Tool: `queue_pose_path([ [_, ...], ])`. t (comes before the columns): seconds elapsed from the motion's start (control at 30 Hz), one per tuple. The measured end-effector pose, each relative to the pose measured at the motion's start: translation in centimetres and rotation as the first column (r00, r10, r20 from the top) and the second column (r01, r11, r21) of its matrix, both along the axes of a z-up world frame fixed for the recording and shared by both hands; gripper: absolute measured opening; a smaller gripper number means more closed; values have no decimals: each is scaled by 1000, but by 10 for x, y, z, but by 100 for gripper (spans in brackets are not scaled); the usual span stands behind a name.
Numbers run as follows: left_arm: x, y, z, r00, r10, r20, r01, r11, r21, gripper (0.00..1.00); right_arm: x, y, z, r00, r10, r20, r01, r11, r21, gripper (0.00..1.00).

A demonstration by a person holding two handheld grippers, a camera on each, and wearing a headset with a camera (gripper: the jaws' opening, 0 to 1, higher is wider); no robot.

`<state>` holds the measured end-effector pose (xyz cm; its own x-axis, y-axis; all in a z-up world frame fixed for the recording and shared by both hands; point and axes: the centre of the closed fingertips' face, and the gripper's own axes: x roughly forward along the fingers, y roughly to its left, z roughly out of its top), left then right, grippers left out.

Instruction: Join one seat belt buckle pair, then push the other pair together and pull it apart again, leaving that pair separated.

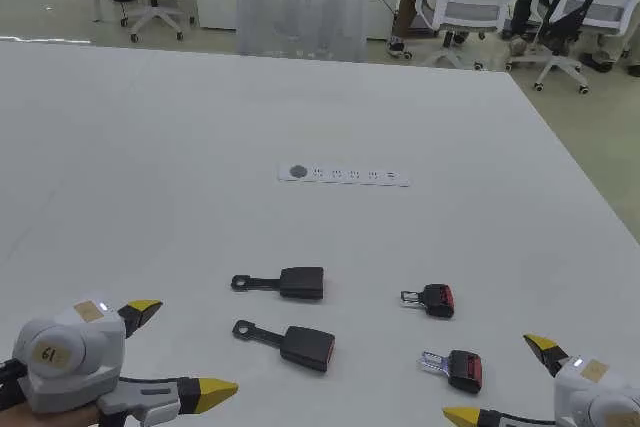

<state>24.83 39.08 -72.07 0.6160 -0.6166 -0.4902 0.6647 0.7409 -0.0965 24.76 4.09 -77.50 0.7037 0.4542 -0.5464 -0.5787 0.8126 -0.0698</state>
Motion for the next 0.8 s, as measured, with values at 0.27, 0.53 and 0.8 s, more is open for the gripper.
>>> queue_pose_path([
  [0.27, 1, -3, 4, 1000, -5, 5, 5, 1000, 2, 100, 1, 1, 1, 1000, -7, 3, 7, 1000, 8, 100],
  [0.53, 4, -3, 4, 1000, -11, 5, 11, 1000, 6, 100, 2, -3, -2, 1000, -13, -1, 13, 1000, 6, 100],
  [0.8, 8, 2, 0, 1000, -7, 2, 6, 1000, 8, 100, 0, -12, -8, 1000, -23, -15, 23, 1000, -3, 100],
])
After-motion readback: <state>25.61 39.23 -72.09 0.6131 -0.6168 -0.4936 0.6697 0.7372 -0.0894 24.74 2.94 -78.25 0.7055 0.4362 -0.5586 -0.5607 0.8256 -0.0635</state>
